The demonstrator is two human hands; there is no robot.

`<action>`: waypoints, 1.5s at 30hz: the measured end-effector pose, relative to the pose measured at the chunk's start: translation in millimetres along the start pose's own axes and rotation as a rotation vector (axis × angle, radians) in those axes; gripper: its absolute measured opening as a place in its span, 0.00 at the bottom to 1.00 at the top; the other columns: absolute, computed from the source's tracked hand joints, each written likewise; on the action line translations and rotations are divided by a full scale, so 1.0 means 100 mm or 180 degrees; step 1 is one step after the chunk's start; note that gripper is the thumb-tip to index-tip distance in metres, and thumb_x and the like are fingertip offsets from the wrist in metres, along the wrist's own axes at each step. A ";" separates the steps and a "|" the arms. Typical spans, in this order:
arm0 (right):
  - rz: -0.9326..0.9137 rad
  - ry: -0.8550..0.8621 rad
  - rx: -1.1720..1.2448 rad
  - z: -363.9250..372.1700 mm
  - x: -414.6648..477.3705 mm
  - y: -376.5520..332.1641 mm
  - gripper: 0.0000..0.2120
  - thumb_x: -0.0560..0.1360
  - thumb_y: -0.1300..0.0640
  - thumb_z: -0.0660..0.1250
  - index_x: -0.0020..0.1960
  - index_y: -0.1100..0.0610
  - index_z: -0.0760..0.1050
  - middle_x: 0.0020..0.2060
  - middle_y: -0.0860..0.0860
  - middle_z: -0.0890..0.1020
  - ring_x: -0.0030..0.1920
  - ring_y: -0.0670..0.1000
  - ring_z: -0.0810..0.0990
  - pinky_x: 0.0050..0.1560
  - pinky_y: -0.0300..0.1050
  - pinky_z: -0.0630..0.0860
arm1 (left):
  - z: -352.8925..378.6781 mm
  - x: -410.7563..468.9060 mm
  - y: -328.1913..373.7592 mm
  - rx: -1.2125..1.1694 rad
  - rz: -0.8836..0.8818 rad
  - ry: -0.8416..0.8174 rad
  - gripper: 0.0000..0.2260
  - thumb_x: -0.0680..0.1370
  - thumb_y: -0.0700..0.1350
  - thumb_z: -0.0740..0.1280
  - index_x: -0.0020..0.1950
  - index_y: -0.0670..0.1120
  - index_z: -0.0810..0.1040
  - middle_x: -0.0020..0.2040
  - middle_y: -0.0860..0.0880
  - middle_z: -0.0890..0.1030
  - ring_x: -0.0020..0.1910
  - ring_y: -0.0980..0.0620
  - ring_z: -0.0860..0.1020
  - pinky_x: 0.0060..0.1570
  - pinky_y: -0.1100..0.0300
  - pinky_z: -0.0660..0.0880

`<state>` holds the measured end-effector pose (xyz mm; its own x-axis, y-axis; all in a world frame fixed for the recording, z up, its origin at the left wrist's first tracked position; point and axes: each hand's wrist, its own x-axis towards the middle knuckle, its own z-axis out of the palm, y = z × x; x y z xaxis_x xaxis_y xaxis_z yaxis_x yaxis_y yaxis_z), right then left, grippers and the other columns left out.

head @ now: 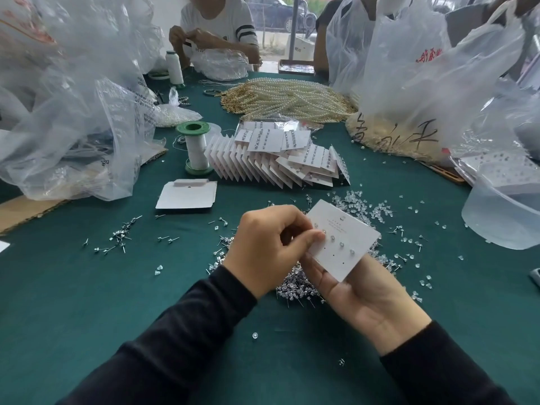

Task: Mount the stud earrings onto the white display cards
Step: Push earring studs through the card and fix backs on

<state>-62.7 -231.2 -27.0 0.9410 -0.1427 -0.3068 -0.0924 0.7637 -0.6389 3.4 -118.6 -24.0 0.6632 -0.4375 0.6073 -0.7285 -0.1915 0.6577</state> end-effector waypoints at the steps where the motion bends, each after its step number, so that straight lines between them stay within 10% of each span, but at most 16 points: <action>1: 0.0012 0.0045 0.0048 -0.01 0.01 0.00 0.09 0.54 0.61 0.71 0.35 0.59 0.84 0.36 0.54 0.85 0.34 0.48 0.83 0.35 0.39 0.80 | 0.00 0.00 0.00 0.0049 0.0104 -0.0020 0.08 0.69 0.44 0.73 0.35 0.39 0.81 0.30 0.47 0.80 0.28 0.53 0.74 0.31 0.59 0.73; 10: -0.0032 0.0388 0.0307 -0.01 0.00 -0.06 0.07 0.50 0.64 0.71 0.29 0.60 0.82 0.30 0.54 0.83 0.28 0.49 0.81 0.31 0.37 0.78 | -0.01 -0.03 0.01 0.0572 0.0697 -0.0790 0.19 0.66 0.50 0.72 0.49 0.37 0.80 0.42 0.43 0.79 0.39 0.47 0.78 0.42 0.57 0.76; 22: -0.0257 -0.0166 -0.0746 -0.05 0.04 0.02 0.08 0.65 0.61 0.69 0.43 0.61 0.82 0.44 0.59 0.84 0.41 0.52 0.83 0.43 0.43 0.81 | 0.04 -0.02 -0.02 0.0019 -0.0150 0.0043 0.04 0.70 0.37 0.67 0.40 0.41 0.81 0.31 0.48 0.77 0.29 0.57 0.70 0.32 0.69 0.66; 31: -0.0322 0.0082 -0.0789 -0.06 0.02 -0.02 0.02 0.63 0.63 0.70 0.35 0.60 0.81 0.31 0.56 0.81 0.29 0.49 0.79 0.30 0.39 0.78 | 0.03 -0.03 0.00 0.0239 0.0125 0.0144 0.02 0.69 0.36 0.69 0.37 0.40 0.81 0.28 0.49 0.73 0.27 0.59 0.66 0.30 0.71 0.63; 39: -0.3647 0.0691 -0.4170 -0.04 -0.05 0.05 0.03 0.69 0.59 0.71 0.41 0.57 0.77 0.31 0.42 0.71 0.28 0.42 0.70 0.31 0.32 0.68 | 0.04 0.01 0.00 -0.1621 -0.1651 0.0220 0.11 0.71 0.31 0.68 0.32 0.43 0.79 0.21 0.55 0.76 0.19 0.63 0.68 0.21 0.71 0.65; 45: -0.3896 0.0882 -0.4371 -0.05 0.00 0.10 0.02 0.70 0.62 0.69 0.42 0.61 0.79 0.37 0.49 0.73 0.33 0.41 0.71 0.37 0.25 0.67 | 0.08 -0.01 0.00 -0.1954 -0.1891 0.0029 0.11 0.72 0.30 0.66 0.32 0.42 0.78 0.19 0.54 0.74 0.18 0.61 0.66 0.20 0.71 0.63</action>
<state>-65.1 -226.9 -37.4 0.6187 -0.3457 0.7055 0.2128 -0.7907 -0.5740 1.1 -124.8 -28.4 0.9090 -0.4076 0.0869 -0.0391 0.1242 0.9915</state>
